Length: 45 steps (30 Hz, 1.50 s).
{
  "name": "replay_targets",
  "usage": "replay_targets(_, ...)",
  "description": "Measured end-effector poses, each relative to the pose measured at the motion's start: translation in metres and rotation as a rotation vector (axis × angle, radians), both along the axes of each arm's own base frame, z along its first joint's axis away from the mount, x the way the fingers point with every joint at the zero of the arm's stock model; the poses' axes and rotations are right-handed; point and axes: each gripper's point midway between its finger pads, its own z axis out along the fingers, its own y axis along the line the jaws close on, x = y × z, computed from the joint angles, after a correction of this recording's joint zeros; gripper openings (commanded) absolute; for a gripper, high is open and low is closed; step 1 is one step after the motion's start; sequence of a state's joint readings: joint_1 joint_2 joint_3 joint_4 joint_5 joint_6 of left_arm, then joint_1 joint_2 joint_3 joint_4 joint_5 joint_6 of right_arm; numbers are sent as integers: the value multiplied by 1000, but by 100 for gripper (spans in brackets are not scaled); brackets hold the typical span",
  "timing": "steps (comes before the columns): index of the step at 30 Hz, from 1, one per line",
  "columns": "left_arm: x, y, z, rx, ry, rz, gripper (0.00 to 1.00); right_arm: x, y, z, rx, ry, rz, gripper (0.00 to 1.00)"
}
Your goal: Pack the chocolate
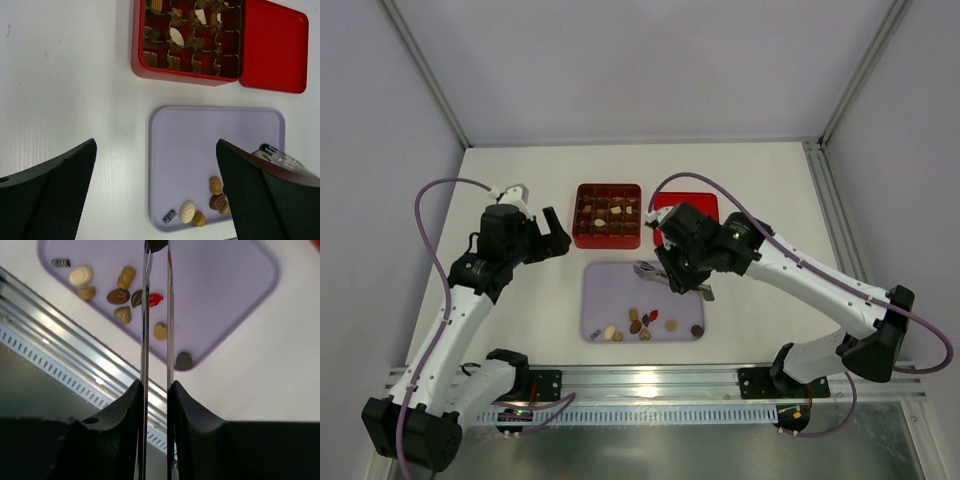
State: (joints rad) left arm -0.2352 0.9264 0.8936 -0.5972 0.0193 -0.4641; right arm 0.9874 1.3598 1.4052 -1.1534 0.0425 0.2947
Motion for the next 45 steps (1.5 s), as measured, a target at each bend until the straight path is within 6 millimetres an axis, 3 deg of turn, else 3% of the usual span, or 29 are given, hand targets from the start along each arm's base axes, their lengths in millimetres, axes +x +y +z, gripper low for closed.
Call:
replay_targets(10, 0, 0, 0, -1, 0, -1, 100, 123, 33, 2, 58, -92, -148, 27)
replay_targets(17, 0, 0, 0, -1, 0, -1, 100, 173, 52, -9, 61, -111, -186, 27)
replay_targets(23, 0, 0, 0, -1, 0, -1, 100, 183, 58, -16, 52, -111, -190, 27)
replay_targets(45, 0, 0, 0, -1, 0, -1, 100, 180, 51, -34, 7, -92, -199, 32)
